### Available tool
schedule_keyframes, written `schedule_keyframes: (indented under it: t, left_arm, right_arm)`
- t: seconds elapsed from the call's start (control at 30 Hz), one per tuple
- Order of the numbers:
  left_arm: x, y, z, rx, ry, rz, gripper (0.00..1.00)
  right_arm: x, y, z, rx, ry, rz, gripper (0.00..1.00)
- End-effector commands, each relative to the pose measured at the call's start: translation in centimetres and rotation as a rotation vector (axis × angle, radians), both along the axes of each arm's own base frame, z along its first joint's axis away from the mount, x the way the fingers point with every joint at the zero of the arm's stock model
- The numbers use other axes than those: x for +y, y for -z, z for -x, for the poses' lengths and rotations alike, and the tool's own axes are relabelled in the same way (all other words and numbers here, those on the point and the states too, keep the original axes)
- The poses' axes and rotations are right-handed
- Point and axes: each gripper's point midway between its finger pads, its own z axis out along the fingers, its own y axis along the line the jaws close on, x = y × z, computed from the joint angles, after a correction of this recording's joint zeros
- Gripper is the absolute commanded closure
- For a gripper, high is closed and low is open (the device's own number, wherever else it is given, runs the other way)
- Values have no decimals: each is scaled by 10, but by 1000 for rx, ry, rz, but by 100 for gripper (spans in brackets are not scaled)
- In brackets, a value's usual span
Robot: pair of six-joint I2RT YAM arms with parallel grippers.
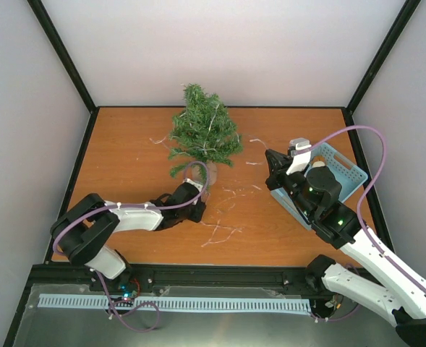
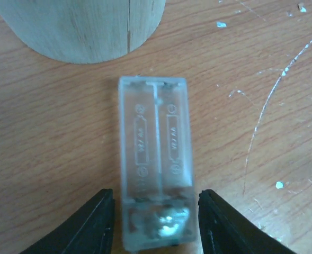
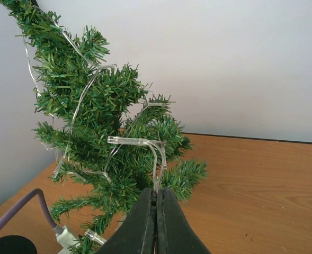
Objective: Decorate the small christmas tree
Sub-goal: Wrap the decoration item around the Christmas tree.
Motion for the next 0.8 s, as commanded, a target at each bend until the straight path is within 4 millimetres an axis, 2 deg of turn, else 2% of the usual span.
schedule_keyframes:
  t: [0.0,0.1,0.23,0.33,0.43,0.53,0.6,0.77]
  left_arm:
    - [5,-1,-11,-34,-30,-37,61]
    - [11,-7,-11,-61,-50,-40,76]
    - [16,-18,-8,-86,-56,-19,88]
    - [22,-27,-5,-93,-81,-10,92]
    - [31,-48,-4,-119,-148,42,94]
    - [44,-81,-4,-167,-229,97,95]
    - [54,-114,-3,-223,-267,142,95]
    - [98,-221,-2,-443,-366,234,96]
  right_arm:
    - [-1,-2,0,-5,4,-13,97]
    - [0,0,-1,1,2,-12,97]
    - [2,5,-2,8,0,-14,97]
    - [3,8,-2,11,-5,-15,97]
    - [7,14,-2,26,-20,-7,97]
    - [10,22,-1,48,-40,4,97]
    - [12,21,1,56,-51,0,97]
    - [21,4,7,63,-113,-75,96]
